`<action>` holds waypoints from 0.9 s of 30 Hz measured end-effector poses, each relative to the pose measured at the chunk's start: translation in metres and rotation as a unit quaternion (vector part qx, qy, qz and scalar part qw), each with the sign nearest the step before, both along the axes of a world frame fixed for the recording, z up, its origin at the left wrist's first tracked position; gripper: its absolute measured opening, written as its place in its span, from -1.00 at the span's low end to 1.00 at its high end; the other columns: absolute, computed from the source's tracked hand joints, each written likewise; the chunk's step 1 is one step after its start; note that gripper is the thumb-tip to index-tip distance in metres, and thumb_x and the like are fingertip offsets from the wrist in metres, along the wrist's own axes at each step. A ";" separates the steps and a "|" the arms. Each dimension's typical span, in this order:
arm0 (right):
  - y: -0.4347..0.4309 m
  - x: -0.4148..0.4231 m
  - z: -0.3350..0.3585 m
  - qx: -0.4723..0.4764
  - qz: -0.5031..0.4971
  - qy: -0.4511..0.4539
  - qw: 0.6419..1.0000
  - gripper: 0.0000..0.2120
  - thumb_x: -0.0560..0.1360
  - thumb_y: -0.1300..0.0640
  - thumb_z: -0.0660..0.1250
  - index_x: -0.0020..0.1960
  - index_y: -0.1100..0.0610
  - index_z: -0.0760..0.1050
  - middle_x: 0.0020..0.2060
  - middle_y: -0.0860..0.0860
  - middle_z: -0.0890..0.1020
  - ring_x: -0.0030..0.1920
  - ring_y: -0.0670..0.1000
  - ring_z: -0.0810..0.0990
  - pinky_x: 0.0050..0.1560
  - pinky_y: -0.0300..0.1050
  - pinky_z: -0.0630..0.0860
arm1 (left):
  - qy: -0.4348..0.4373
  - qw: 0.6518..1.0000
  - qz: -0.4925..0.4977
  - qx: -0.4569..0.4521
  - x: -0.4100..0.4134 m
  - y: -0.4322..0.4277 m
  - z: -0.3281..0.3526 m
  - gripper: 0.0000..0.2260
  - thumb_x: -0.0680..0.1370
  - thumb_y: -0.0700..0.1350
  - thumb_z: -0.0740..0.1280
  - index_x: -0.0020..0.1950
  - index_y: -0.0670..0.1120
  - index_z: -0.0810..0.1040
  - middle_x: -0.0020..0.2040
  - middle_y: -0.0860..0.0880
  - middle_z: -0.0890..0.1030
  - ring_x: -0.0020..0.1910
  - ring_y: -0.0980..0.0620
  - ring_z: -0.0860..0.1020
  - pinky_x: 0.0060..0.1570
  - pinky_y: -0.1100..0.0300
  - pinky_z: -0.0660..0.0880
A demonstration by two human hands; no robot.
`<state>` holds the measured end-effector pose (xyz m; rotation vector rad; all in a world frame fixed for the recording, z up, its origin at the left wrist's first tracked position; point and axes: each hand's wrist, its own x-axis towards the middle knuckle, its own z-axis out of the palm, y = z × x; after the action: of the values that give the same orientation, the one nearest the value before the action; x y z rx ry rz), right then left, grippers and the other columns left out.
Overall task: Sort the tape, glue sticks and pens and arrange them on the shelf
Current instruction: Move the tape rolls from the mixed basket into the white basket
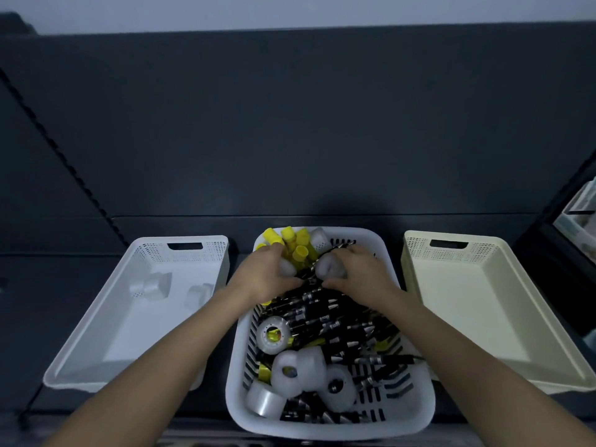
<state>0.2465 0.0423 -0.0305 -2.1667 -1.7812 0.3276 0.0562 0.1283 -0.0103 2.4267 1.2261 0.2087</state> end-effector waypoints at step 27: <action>-0.001 -0.016 0.025 0.140 0.028 0.088 0.986 -0.50 0.33 -0.06 0.49 0.20 0.09 0.47 -0.03 0.00 0.46 -0.10 -0.02 0.43 -0.13 -0.14 0.37 | -0.094 0.995 0.021 0.024 -0.027 -0.012 0.004 -0.55 0.32 0.00 0.52 0.10 0.04 0.40 -0.05 0.07 0.54 -0.12 0.06 0.50 -0.24 0.31 0.40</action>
<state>0.2302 0.0417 -0.0059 -1.8374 -1.6811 0.2547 0.0290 0.1163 -0.0067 2.3604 1.2009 0.4724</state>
